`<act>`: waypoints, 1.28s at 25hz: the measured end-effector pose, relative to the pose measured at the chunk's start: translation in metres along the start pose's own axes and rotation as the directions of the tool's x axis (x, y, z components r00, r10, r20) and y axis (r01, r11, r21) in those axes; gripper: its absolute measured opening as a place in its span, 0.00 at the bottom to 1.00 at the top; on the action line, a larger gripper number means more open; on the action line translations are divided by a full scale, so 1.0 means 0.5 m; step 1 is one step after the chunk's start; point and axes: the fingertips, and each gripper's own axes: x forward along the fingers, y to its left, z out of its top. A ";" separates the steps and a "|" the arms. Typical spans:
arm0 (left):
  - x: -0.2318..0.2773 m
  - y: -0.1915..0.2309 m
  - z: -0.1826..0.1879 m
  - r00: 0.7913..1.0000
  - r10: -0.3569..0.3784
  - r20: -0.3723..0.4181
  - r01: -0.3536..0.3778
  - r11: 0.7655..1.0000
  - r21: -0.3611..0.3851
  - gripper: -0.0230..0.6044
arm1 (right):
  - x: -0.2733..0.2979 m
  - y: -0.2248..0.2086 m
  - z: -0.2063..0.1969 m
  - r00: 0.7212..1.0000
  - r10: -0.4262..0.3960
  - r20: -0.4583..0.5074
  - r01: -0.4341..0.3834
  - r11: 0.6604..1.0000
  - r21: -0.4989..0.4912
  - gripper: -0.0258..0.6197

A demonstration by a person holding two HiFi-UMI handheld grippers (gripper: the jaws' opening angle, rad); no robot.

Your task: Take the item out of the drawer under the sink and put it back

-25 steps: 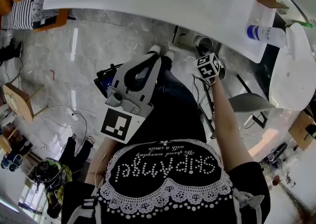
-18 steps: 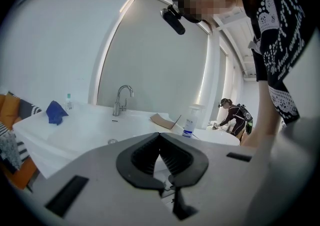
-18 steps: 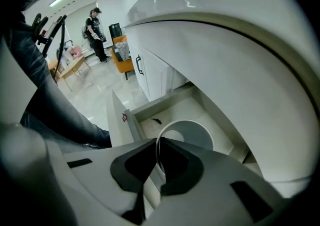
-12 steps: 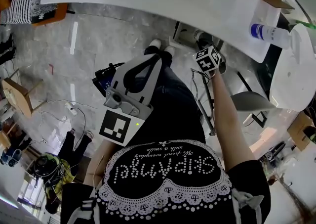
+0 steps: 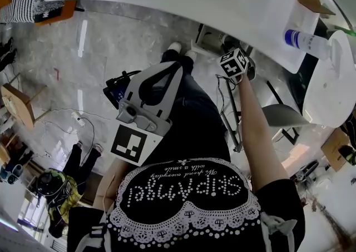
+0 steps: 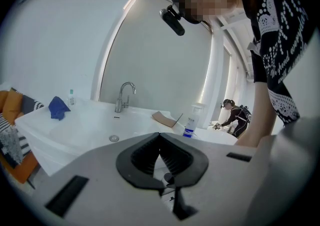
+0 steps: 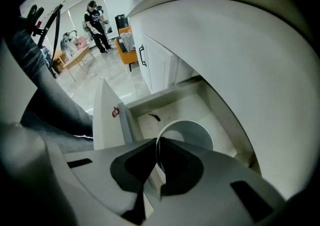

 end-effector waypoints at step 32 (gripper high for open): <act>-0.004 0.006 -0.005 1.000 0.008 -0.007 -0.009 1.000 -0.017 0.04 | 0.009 0.003 0.015 0.999 0.039 0.032 -0.039 0.999 0.012 0.08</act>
